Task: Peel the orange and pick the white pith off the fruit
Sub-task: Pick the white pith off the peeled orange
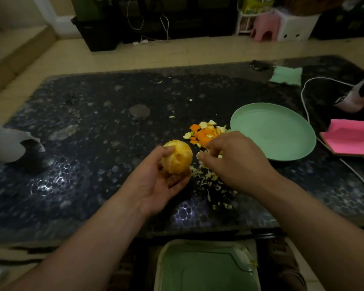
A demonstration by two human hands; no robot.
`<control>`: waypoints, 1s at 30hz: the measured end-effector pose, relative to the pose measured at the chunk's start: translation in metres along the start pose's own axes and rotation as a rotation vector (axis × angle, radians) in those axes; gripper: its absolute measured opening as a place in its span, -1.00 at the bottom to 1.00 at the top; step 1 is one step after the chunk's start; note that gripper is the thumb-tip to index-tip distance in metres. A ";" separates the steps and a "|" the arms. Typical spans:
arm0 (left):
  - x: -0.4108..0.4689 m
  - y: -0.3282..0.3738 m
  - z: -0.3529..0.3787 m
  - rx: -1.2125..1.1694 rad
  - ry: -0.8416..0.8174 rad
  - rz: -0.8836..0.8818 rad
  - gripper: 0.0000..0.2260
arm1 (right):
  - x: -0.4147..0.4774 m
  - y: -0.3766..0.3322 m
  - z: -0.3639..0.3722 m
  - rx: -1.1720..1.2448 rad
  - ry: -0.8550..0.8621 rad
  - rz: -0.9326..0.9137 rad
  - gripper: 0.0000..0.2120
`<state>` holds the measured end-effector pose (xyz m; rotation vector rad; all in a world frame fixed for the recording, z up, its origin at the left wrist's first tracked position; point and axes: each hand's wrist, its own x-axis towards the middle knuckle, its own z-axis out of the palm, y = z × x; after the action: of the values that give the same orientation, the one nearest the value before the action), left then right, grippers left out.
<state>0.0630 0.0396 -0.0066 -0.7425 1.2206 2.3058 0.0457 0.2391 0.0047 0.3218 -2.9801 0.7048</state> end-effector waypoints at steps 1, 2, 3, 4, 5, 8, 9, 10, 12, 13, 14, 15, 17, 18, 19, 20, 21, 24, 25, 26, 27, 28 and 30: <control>0.001 0.000 0.001 0.010 0.001 0.011 -0.53 | 0.001 0.001 0.000 0.024 0.046 0.009 -0.78; 0.001 0.000 0.002 0.017 0.001 0.020 -0.56 | 0.001 0.000 0.000 0.045 0.002 0.007 -0.87; 0.001 -0.001 0.003 0.019 0.002 0.027 -0.59 | 0.001 -0.002 -0.001 0.041 -0.074 -0.002 -0.67; 0.000 -0.002 0.005 0.016 0.003 0.034 -0.62 | 0.000 -0.001 0.000 0.063 -0.149 -0.004 -0.42; 0.000 -0.002 0.007 0.006 -0.001 0.037 -0.64 | 0.000 0.000 0.002 0.137 -0.168 0.001 -0.30; -0.003 -0.003 0.010 -0.060 -0.039 0.013 -0.62 | -0.001 -0.001 0.004 0.379 -0.172 -0.026 -0.37; -0.004 -0.003 0.010 -0.073 -0.051 0.007 -0.61 | 0.000 0.000 0.005 0.428 -0.165 -0.021 -0.43; -0.005 -0.003 0.010 -0.072 -0.056 -0.001 -0.60 | 0.000 -0.001 0.005 0.458 -0.158 -0.012 -0.49; -0.006 -0.003 0.010 -0.021 -0.052 -0.031 -0.58 | 0.001 0.000 0.003 0.516 -0.128 0.001 -0.60; -0.006 -0.003 0.010 0.013 -0.050 -0.046 -0.56 | 0.002 0.000 0.001 0.552 -0.107 0.006 -0.65; -0.007 -0.002 0.010 0.035 -0.053 -0.058 -0.54 | 0.004 0.001 0.001 0.583 -0.093 0.007 -0.69; -0.007 -0.001 0.009 0.039 -0.061 -0.062 -0.53 | 0.005 0.001 0.000 0.607 -0.078 0.012 -0.72; -0.009 0.000 0.010 0.006 -0.089 -0.052 -0.51 | 0.006 0.002 -0.003 0.637 -0.046 0.020 -0.78; -0.009 0.000 0.011 -0.023 -0.104 -0.044 -0.50 | 0.005 0.002 -0.004 0.648 -0.025 0.025 -0.80; -0.010 0.000 0.011 -0.050 -0.123 -0.035 -0.50 | 0.003 0.000 -0.006 0.648 0.000 0.026 -0.84; -0.009 0.001 0.011 -0.074 -0.139 -0.023 -0.51 | 0.001 -0.001 -0.008 0.638 0.039 0.019 -0.89; -0.009 0.002 0.011 -0.095 -0.156 -0.011 -0.51 | -0.001 -0.003 -0.012 0.619 0.084 0.007 -0.94; -0.007 0.004 0.009 -0.134 -0.189 0.024 -0.50 | -0.012 -0.008 -0.019 0.588 0.151 -0.048 -0.93; -0.006 0.005 0.008 -0.140 -0.195 0.035 -0.48 | -0.015 -0.011 -0.020 0.598 0.143 -0.066 -0.93; -0.005 0.006 0.007 -0.142 -0.206 0.046 -0.46 | -0.018 -0.013 -0.021 0.604 0.130 -0.079 -0.92; -0.005 0.007 0.007 -0.135 -0.217 0.056 -0.45 | -0.019 -0.015 -0.020 0.593 0.122 -0.088 -0.92; -0.006 0.007 0.007 -0.118 -0.225 0.065 -0.46 | -0.021 -0.017 -0.018 0.569 0.120 -0.099 -0.91; -0.007 0.006 0.008 -0.069 -0.238 0.087 -0.51 | -0.022 -0.020 -0.016 0.500 0.137 -0.122 -0.90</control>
<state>0.0629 0.0428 0.0054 -0.4284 1.0904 2.4352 0.0714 0.2331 0.0248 0.4515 -2.5916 1.3873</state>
